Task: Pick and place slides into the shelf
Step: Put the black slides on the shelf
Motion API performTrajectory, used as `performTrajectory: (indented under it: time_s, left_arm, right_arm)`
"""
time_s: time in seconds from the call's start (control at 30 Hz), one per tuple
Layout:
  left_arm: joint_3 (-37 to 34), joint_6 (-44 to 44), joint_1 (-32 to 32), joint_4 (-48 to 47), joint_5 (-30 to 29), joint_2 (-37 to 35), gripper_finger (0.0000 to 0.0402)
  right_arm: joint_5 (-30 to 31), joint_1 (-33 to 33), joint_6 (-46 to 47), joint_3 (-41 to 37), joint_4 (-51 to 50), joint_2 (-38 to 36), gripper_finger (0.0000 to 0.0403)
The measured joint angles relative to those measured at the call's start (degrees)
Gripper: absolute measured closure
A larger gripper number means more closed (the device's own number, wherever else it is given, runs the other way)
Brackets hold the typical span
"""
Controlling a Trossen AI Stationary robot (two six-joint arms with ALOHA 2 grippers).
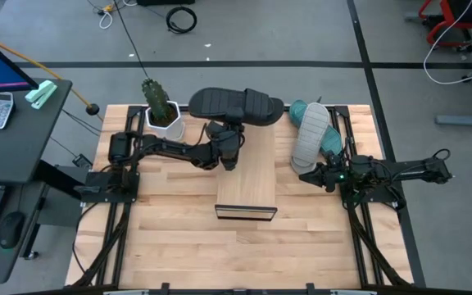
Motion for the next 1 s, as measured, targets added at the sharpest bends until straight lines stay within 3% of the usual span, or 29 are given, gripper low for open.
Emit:
performTrajectory:
  time_s: [0.47, 1.0]
  left_arm:
    - [0.3, -6.0, -1.9, -3.3, 2.6, -0.2, 0.0168]
    - [0.2, -5.5, -2.1, -8.7, 3.5, -0.2, 0.017]
  right_arm:
    - [0.0, 0.0, 0.0, 0.0, 0.0, 0.0, 0.0304]
    - [-1.6, 0.0, 0.3, 0.0, 0.0, 0.0, 0.0304]
